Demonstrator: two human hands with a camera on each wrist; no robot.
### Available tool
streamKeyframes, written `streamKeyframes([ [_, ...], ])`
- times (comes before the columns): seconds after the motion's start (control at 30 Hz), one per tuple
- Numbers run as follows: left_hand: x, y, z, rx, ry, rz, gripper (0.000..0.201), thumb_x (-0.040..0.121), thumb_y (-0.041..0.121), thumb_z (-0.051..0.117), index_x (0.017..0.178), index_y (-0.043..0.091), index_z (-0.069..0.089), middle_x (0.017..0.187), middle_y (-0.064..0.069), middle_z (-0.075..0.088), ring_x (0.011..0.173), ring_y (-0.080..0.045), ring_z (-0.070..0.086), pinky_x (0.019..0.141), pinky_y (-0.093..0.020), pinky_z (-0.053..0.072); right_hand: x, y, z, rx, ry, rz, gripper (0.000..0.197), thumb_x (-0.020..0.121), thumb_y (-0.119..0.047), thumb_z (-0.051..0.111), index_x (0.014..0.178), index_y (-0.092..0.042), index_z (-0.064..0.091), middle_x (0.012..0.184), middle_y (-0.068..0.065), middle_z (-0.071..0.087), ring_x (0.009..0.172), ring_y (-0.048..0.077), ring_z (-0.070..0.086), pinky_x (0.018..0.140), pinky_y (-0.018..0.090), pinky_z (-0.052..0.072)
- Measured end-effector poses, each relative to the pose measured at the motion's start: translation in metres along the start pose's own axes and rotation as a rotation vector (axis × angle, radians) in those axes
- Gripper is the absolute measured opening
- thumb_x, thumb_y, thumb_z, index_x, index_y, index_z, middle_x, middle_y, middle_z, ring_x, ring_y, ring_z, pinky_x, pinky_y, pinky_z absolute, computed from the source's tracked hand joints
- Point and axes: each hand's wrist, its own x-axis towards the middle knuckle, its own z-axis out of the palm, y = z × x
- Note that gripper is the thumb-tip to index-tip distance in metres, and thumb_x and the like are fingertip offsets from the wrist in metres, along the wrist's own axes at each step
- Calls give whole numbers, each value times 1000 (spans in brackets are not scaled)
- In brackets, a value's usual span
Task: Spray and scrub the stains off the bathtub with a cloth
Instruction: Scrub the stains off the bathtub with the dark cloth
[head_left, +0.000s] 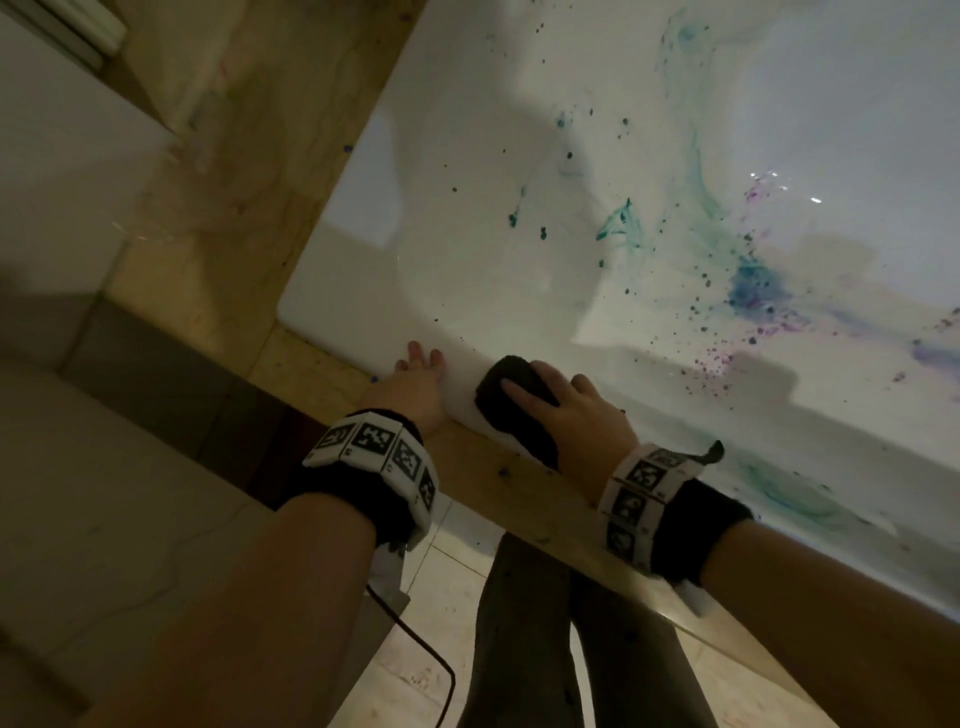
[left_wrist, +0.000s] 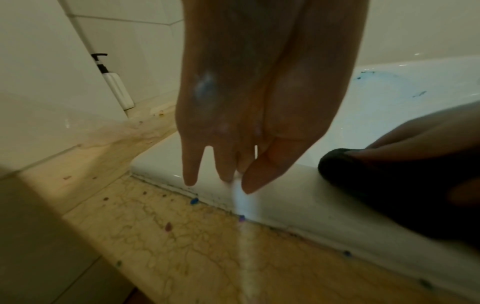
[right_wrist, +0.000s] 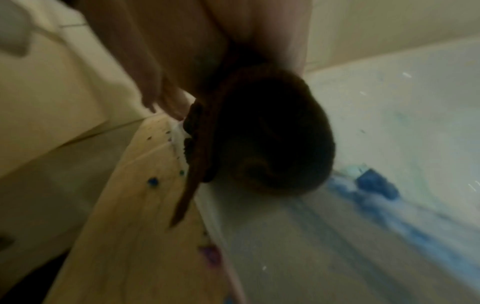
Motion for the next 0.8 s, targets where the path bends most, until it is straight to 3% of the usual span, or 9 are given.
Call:
streamKeyframes([
  [0.07, 0, 1, -1, 6, 0, -4, 63, 98, 11, 29, 149, 12, -8, 154, -12, -18, 144, -28, -1, 116, -44, 13, 8, 7, -7, 102, 35, 110, 66, 92, -26, 49, 146, -33, 12, 147, 4, 25, 121, 27, 38, 97, 35, 42],
  [0.13, 0, -1, -1, 16, 5, -8, 63, 97, 7, 27, 148, 13, -8, 155, -12, -17, 144, -28, -2, 117, -44, 13, 18, 19, -20, 285, 48, 228, 48, 96, -27, 42, 142, -26, 32, 138, 8, 43, 117, 29, 47, 96, 31, 39],
  [0.23, 1, -6, 1, 19, 7, 9, 65, 95, 1, 25, 148, 14, -10, 155, -10, -17, 144, -28, -3, 117, -43, 12, 26, 39, -39, 472, 70, 377, 38, 95, -31, 46, 132, -22, 51, 131, 10, 54, 117, 28, 52, 93, 24, 37],
  [0.3, 3, -10, 3, 12, 8, 20, 65, 96, 2, 25, 148, 16, -10, 155, -9, -17, 144, -28, -3, 117, -43, 12, 30, 40, -46, 410, 112, 337, 40, 96, -25, 45, 135, -26, 46, 135, 8, 51, 123, 27, 47, 100, 26, 33],
  [0.4, 5, -14, 4, 24, 63, 36, 67, 96, 1, 29, 149, 17, -7, 156, -9, -14, 144, -30, 1, 116, -43, 15, 26, 19, -45, 362, 142, 158, 51, 92, -12, 44, 140, -30, 38, 139, 7, 45, 126, 27, 44, 106, 30, 31],
  [0.5, 4, -15, 1, 13, 15, 51, 68, 95, 0, 31, 148, 16, -8, 155, -10, -16, 144, -31, -2, 117, -44, 12, 20, -9, -20, 154, 24, 26, 64, 91, -16, 49, 145, -34, 21, 148, 5, 26, 126, 28, 39, 105, 34, 37],
  [0.6, 5, -13, -3, -1, -21, 54, 68, 95, -1, 29, 148, 16, -10, 154, -11, -19, 144, -30, -6, 117, -43, 7, 14, -10, 1, 85, -8, 74, 72, 91, -22, 51, 146, -38, 6, 152, 0, 12, 125, 27, 34, 102, 36, 40],
  [0.7, 4, -14, -2, 0, -6, 66, 67, 95, -1, 27, 148, 17, -10, 154, -10, -19, 144, -30, -6, 117, -42, 7, 20, -4, -4, 163, 63, 104, 61, 94, -18, 41, 146, -37, 14, 150, -2, 26, 123, 26, 40, 101, 33, 39],
  [0.8, 3, -13, -1, 64, 14, 62, 68, 96, 1, 28, 148, 19, -12, 155, -9, -19, 144, -29, -4, 117, -41, 9, 33, 5, -23, 257, 30, 208, 50, 96, -19, 37, 144, -33, 28, 140, 6, 44, 123, 27, 46, 101, 31, 37],
])
